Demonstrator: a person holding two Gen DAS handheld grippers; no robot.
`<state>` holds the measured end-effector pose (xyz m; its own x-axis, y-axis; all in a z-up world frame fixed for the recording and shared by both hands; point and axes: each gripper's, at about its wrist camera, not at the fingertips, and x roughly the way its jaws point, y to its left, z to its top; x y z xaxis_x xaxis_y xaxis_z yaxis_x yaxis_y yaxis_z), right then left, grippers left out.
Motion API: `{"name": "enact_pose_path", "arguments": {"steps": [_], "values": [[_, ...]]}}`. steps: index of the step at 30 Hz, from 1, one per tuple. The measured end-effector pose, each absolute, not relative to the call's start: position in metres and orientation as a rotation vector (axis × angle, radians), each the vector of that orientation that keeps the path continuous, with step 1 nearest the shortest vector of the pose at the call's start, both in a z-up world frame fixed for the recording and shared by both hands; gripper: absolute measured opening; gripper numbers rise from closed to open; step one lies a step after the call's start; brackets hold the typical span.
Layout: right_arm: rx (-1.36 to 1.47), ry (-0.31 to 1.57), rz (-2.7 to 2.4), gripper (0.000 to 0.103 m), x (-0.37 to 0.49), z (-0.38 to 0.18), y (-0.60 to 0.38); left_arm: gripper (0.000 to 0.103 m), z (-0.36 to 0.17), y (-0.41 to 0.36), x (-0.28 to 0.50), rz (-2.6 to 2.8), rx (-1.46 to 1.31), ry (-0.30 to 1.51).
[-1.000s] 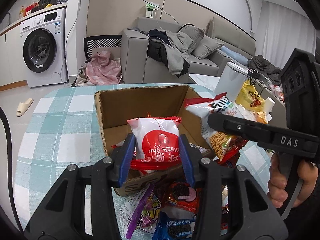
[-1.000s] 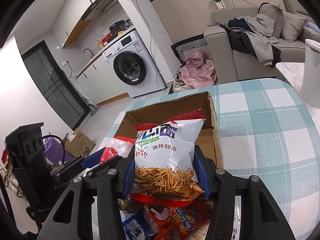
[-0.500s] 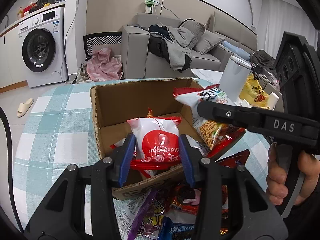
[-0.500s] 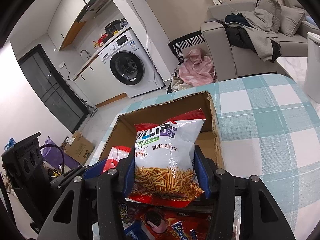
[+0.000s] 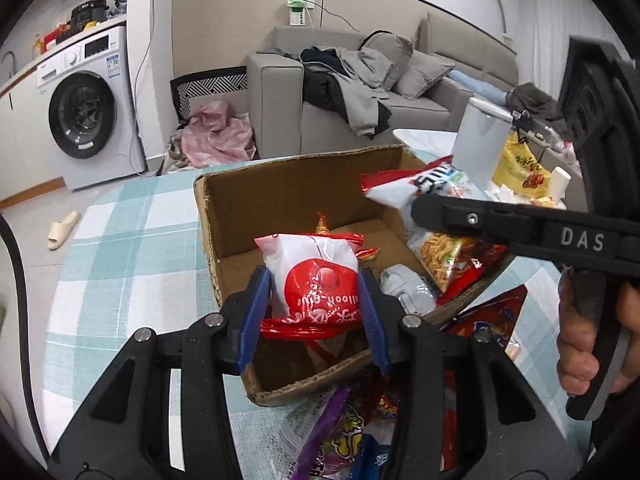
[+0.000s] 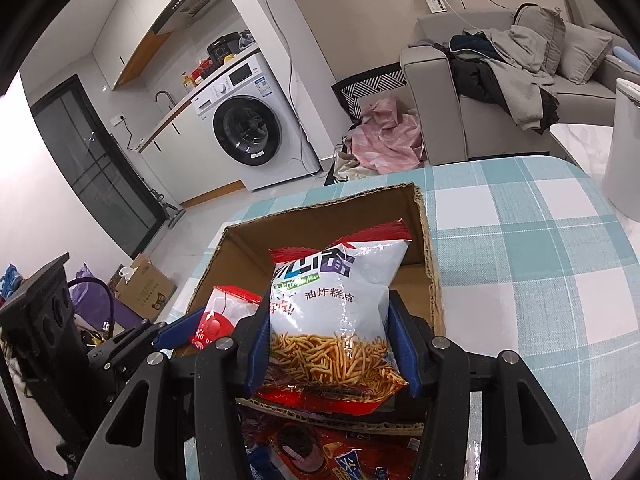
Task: Organize snacks
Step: 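Open both grippers to drop the bags into the box and withdraw, then lower the right gripper onto the red Oreo pack while the left approaches the blue Oreo pack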
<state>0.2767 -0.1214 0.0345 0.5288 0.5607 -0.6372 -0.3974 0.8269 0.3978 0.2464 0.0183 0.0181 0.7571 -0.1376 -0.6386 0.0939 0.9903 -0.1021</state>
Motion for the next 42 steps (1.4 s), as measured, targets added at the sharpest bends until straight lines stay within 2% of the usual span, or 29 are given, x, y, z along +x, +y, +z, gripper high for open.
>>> {"name": "enact_pose_path", "arguments": {"steps": [9,10,12,14,17,21,23,25,42], "values": [[0.201,0.846,0.558,0.056,0.274,0.035,-0.121,0.042,0.023,0.015,0.244,-0.122,-0.071,0.720],[0.195,0.841,0.567,0.059,0.272,0.036,-0.121,0.042,0.025,0.013,0.243,-0.128,-0.067,0.719],[0.188,0.814,0.580,0.075,0.265,0.041,-0.123,0.043,0.027,0.009,0.240,-0.132,-0.052,0.713],[0.177,0.784,0.586,0.082,0.258,0.046,-0.126,0.052,0.030,0.005,0.237,-0.119,-0.039,0.708],[0.155,0.747,0.571,0.090,0.245,0.055,-0.133,0.081,0.037,0.002,0.229,-0.097,-0.032,0.694],[0.156,0.726,0.554,0.102,0.231,0.064,-0.146,0.086,0.044,-0.006,0.216,-0.113,-0.034,0.690],[0.153,0.728,0.557,0.103,0.226,0.066,-0.151,0.096,0.047,-0.011,0.209,-0.115,-0.024,0.691],[0.149,0.730,0.552,0.103,0.218,0.067,-0.156,0.102,0.049,-0.015,0.201,-0.115,-0.017,0.680],[0.131,0.766,0.519,0.103,0.165,0.049,-0.177,0.102,0.055,0.003,0.133,-0.078,-0.108,0.647]]}}
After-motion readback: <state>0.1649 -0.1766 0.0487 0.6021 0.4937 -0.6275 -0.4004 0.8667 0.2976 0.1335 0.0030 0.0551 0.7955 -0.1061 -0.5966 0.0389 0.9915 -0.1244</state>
